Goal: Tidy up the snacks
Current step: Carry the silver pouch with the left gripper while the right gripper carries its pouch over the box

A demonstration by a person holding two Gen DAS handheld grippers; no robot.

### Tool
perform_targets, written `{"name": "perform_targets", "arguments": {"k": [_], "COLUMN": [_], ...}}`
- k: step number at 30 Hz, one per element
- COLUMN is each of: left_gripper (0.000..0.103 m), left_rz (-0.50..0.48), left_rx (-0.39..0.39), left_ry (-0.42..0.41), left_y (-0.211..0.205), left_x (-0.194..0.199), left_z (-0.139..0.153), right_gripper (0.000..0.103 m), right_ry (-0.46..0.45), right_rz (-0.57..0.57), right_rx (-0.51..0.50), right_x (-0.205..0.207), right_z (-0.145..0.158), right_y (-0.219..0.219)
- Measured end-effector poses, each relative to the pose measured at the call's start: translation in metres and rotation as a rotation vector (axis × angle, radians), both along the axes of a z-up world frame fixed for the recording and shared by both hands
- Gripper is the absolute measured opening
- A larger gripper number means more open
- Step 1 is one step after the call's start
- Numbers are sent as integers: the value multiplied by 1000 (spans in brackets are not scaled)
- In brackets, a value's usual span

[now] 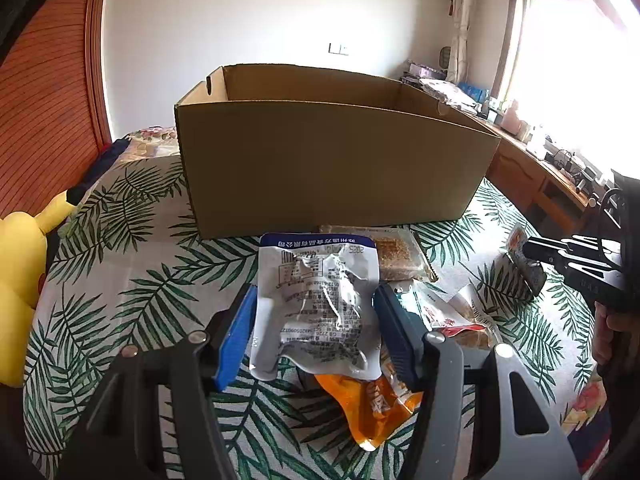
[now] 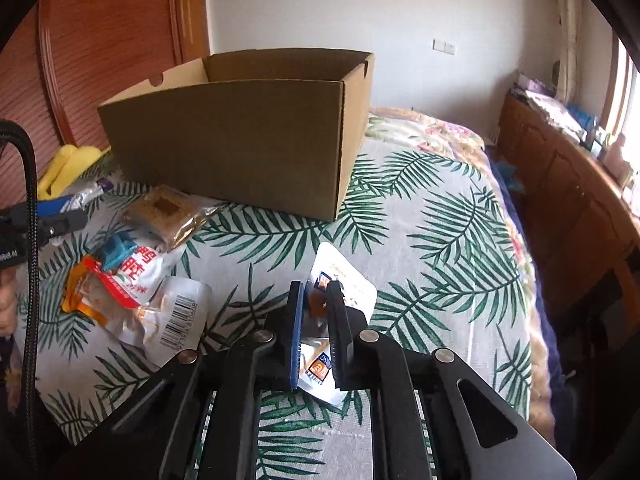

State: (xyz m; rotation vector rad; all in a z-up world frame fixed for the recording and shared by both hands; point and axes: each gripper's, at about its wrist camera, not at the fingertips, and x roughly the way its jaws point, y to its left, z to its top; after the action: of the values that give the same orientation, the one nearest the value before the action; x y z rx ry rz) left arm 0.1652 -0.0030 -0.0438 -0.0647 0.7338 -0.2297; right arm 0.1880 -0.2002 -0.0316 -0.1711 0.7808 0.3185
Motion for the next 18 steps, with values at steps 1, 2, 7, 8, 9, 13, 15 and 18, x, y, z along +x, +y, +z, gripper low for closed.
{"name": "perform_targets", "arguments": {"k": [1, 2, 7, 8, 9, 13, 15, 18], "left_gripper": [59, 59, 59, 59, 59, 59, 59, 59], "left_rz": [0, 0, -2, -3, -5, -16, -23, -37], "left_rx": [-2, -3, -8, -10, -11, -13, -11, -2], "left_ry": [-1, -1, -2, -2, -1, -8, -19, -50], "left_y": [0, 0, 0, 0, -1, -5, -7, -11], "left_x": [0, -1, -1, -1, -1, -1, 1, 7], "left_z": [0, 1, 1, 1, 1, 5, 11, 24], "right_gripper": [7, 7, 5, 5, 5, 5, 5, 5], "right_ry": [-11, -20, -39, -39, -44, -66, -80, -103], "right_rz": [-5, -12, -39, -41, -47, -49, -43, -23], "right_rx": [-13, -20, -44, -40, -38, -34, -31, -32], "right_x": [-1, -3, -6, -6, -7, -11, -14, -15], "right_z": [2, 3, 8, 9, 11, 21, 27, 40], "right_y": [0, 0, -7, -9, -11, -13, -12, -7]}}
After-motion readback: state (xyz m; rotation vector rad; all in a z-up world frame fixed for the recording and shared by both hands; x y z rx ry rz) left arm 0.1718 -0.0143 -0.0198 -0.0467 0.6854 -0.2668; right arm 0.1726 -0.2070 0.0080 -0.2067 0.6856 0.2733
